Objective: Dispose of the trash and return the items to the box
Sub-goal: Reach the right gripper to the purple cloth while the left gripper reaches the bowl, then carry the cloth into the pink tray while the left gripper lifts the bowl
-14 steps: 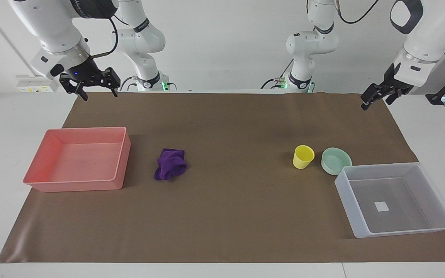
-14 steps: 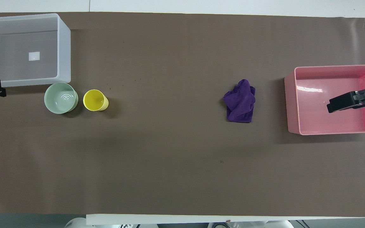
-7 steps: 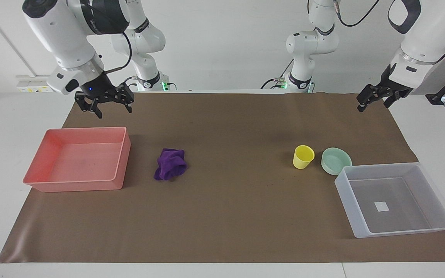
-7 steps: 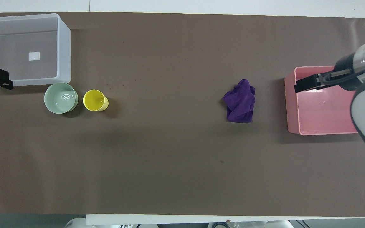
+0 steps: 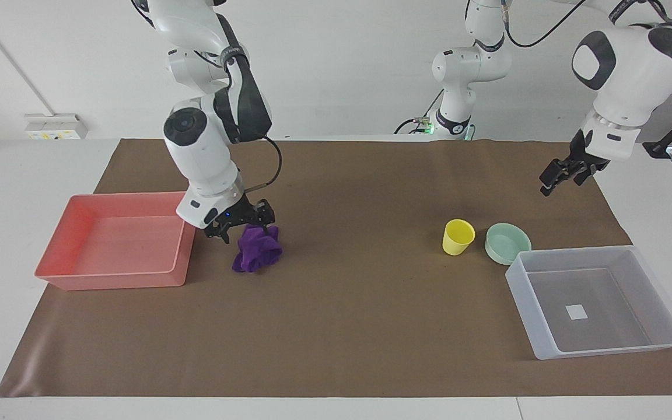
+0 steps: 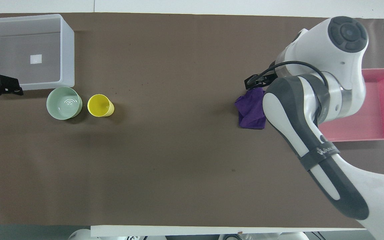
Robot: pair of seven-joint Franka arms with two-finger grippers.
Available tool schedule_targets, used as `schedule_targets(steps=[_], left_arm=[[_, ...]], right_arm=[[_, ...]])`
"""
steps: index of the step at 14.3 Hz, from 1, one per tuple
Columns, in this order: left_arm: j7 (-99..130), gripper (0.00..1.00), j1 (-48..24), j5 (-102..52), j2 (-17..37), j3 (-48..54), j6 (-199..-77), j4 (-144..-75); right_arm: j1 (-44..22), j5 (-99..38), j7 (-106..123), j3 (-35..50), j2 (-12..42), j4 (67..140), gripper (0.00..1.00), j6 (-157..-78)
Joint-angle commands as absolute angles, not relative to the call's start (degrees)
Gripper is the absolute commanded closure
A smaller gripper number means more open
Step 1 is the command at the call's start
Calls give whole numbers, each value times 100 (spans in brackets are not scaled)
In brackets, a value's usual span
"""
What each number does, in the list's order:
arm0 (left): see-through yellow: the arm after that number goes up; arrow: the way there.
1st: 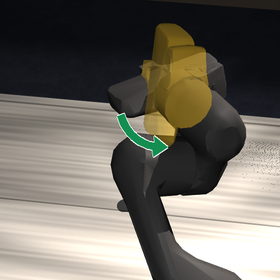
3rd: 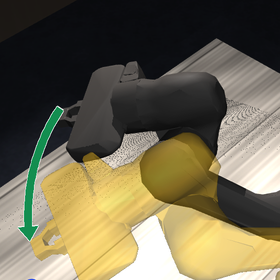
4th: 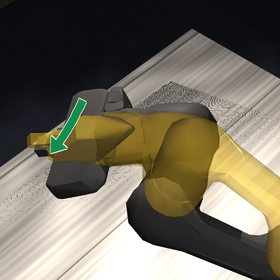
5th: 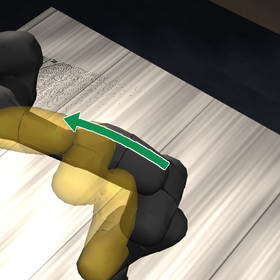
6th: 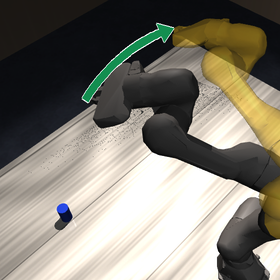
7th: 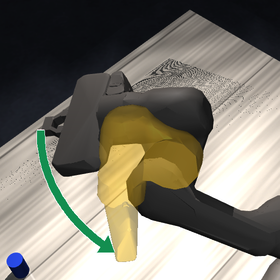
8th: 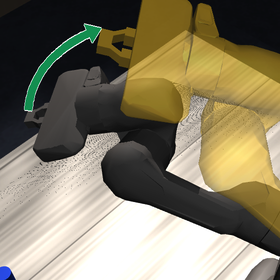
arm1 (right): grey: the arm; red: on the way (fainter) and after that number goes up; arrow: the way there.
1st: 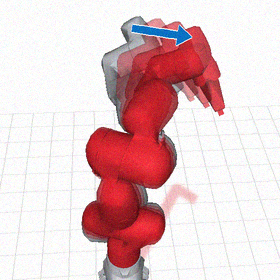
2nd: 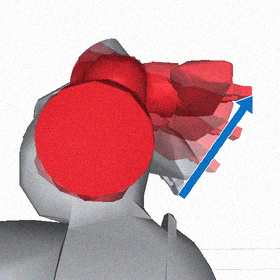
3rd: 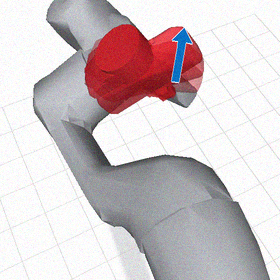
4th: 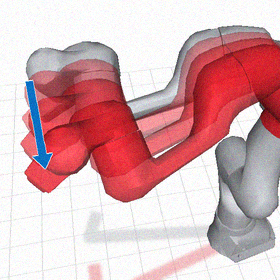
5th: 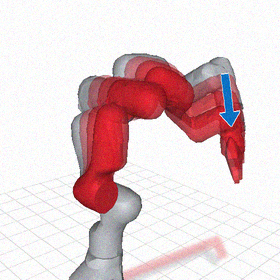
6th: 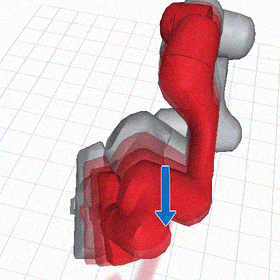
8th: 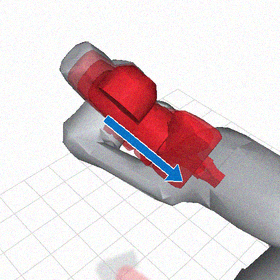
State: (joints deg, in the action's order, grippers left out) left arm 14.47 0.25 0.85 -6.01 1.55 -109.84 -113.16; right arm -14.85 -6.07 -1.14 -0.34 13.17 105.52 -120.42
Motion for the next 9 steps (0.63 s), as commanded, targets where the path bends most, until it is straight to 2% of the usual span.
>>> schedule_targets(steps=[1,3,4,6,7,9], left_arm=[[1933,0,-79,176,-774,193,-12116,-12389],[1942,0,-149,176,-738,193,-12488,-13022],[1942,0,-184,176,-703,202,-12742,-13217],[1907,0,-167,176,-336,193,-13619,-13412],[1872,0,-132,176,-143,185,-13841,-13430],[1863,0,-106,176,105,185,-14062,-13447]], right_arm=[[-1512,-519,-176,-44,1309,11266,1,-12655],[-1538,-387,-184,-44,1520,11486,8,-13014],[-1564,-361,-176,-44,1555,11679,17,-13260],[-1538,-343,-158,-44,1538,11716,65,-13203],[-1538,-351,-176,-44,1538,11707,79,-13166],[-1512,-343,-167,-53,1503,11690,96,-13140]])
